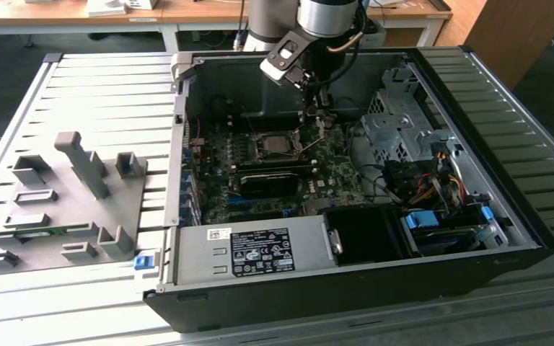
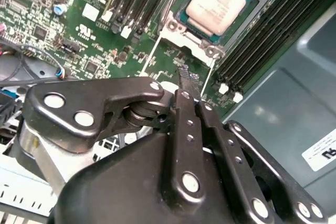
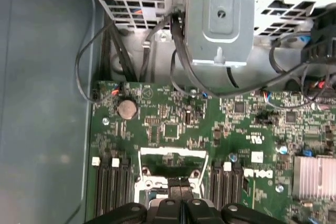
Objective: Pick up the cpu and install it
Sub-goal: 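Close the cpu cover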
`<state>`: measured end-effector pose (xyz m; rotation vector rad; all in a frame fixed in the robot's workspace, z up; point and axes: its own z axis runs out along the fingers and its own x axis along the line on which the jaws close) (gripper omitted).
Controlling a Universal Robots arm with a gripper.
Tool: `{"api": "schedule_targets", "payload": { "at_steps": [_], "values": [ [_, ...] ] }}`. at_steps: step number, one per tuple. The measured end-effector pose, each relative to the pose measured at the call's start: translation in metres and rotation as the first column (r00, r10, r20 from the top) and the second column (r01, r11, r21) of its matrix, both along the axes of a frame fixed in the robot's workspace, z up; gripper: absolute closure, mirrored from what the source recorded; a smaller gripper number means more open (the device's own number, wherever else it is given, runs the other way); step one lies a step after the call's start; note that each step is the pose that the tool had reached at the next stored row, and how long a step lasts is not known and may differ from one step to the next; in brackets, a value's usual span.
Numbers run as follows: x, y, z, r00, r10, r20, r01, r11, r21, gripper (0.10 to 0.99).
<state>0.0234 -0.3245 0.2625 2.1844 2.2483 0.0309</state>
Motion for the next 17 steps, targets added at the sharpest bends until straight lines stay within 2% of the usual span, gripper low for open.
{"api": "schedule_targets", "payload": {
  "at_steps": [17],
  "values": [
    [0.0205,0.0006,-0.0038,1.0000,0.000,-0.0001,0.000,1.0000,0.000,0.980]
  ]
}}
